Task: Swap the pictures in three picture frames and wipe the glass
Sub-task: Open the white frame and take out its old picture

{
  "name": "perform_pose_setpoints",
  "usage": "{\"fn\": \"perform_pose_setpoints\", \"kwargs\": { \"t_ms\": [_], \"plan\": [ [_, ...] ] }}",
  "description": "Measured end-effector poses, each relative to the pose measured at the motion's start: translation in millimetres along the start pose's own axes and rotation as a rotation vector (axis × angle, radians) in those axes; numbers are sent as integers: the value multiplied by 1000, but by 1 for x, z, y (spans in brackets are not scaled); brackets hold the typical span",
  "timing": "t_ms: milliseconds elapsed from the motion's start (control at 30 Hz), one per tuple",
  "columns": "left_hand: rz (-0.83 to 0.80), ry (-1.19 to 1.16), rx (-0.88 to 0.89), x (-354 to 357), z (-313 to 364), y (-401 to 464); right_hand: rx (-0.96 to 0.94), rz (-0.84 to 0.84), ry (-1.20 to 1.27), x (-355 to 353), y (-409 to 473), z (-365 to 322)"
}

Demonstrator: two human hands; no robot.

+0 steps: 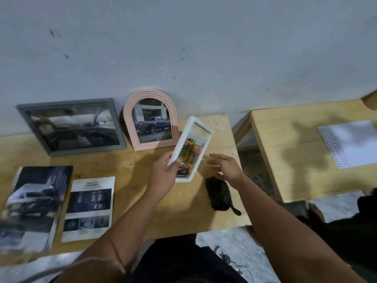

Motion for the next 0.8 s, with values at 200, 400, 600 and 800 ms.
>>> {"fn": "perform_pose_setpoints", "kwargs": {
  "t_ms": [200,400,600,800],
  "plan": [
    [25,742,440,-47,-33,-27,-42,66,64,31,2,-15],
    [-108,1077,641,-64,-104,-53,-96,73,-341,55,0,6],
    [-301,1225,489,-60,-144,-66,-171,33,-770,57,-15,33],
    [-452,1291,367,-53,-164,-60,-185,-12,-987,72,-11,40]
  ]
}}
Point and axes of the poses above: each hand's wrist, its own y-axis towards the middle knuckle, its own x-axis out of the palm, z = x × y, the point moved 1 cm from there along y, towards the middle knuckle, and after that the axes turned 3 degrees about -z, right-handed, at the moved point
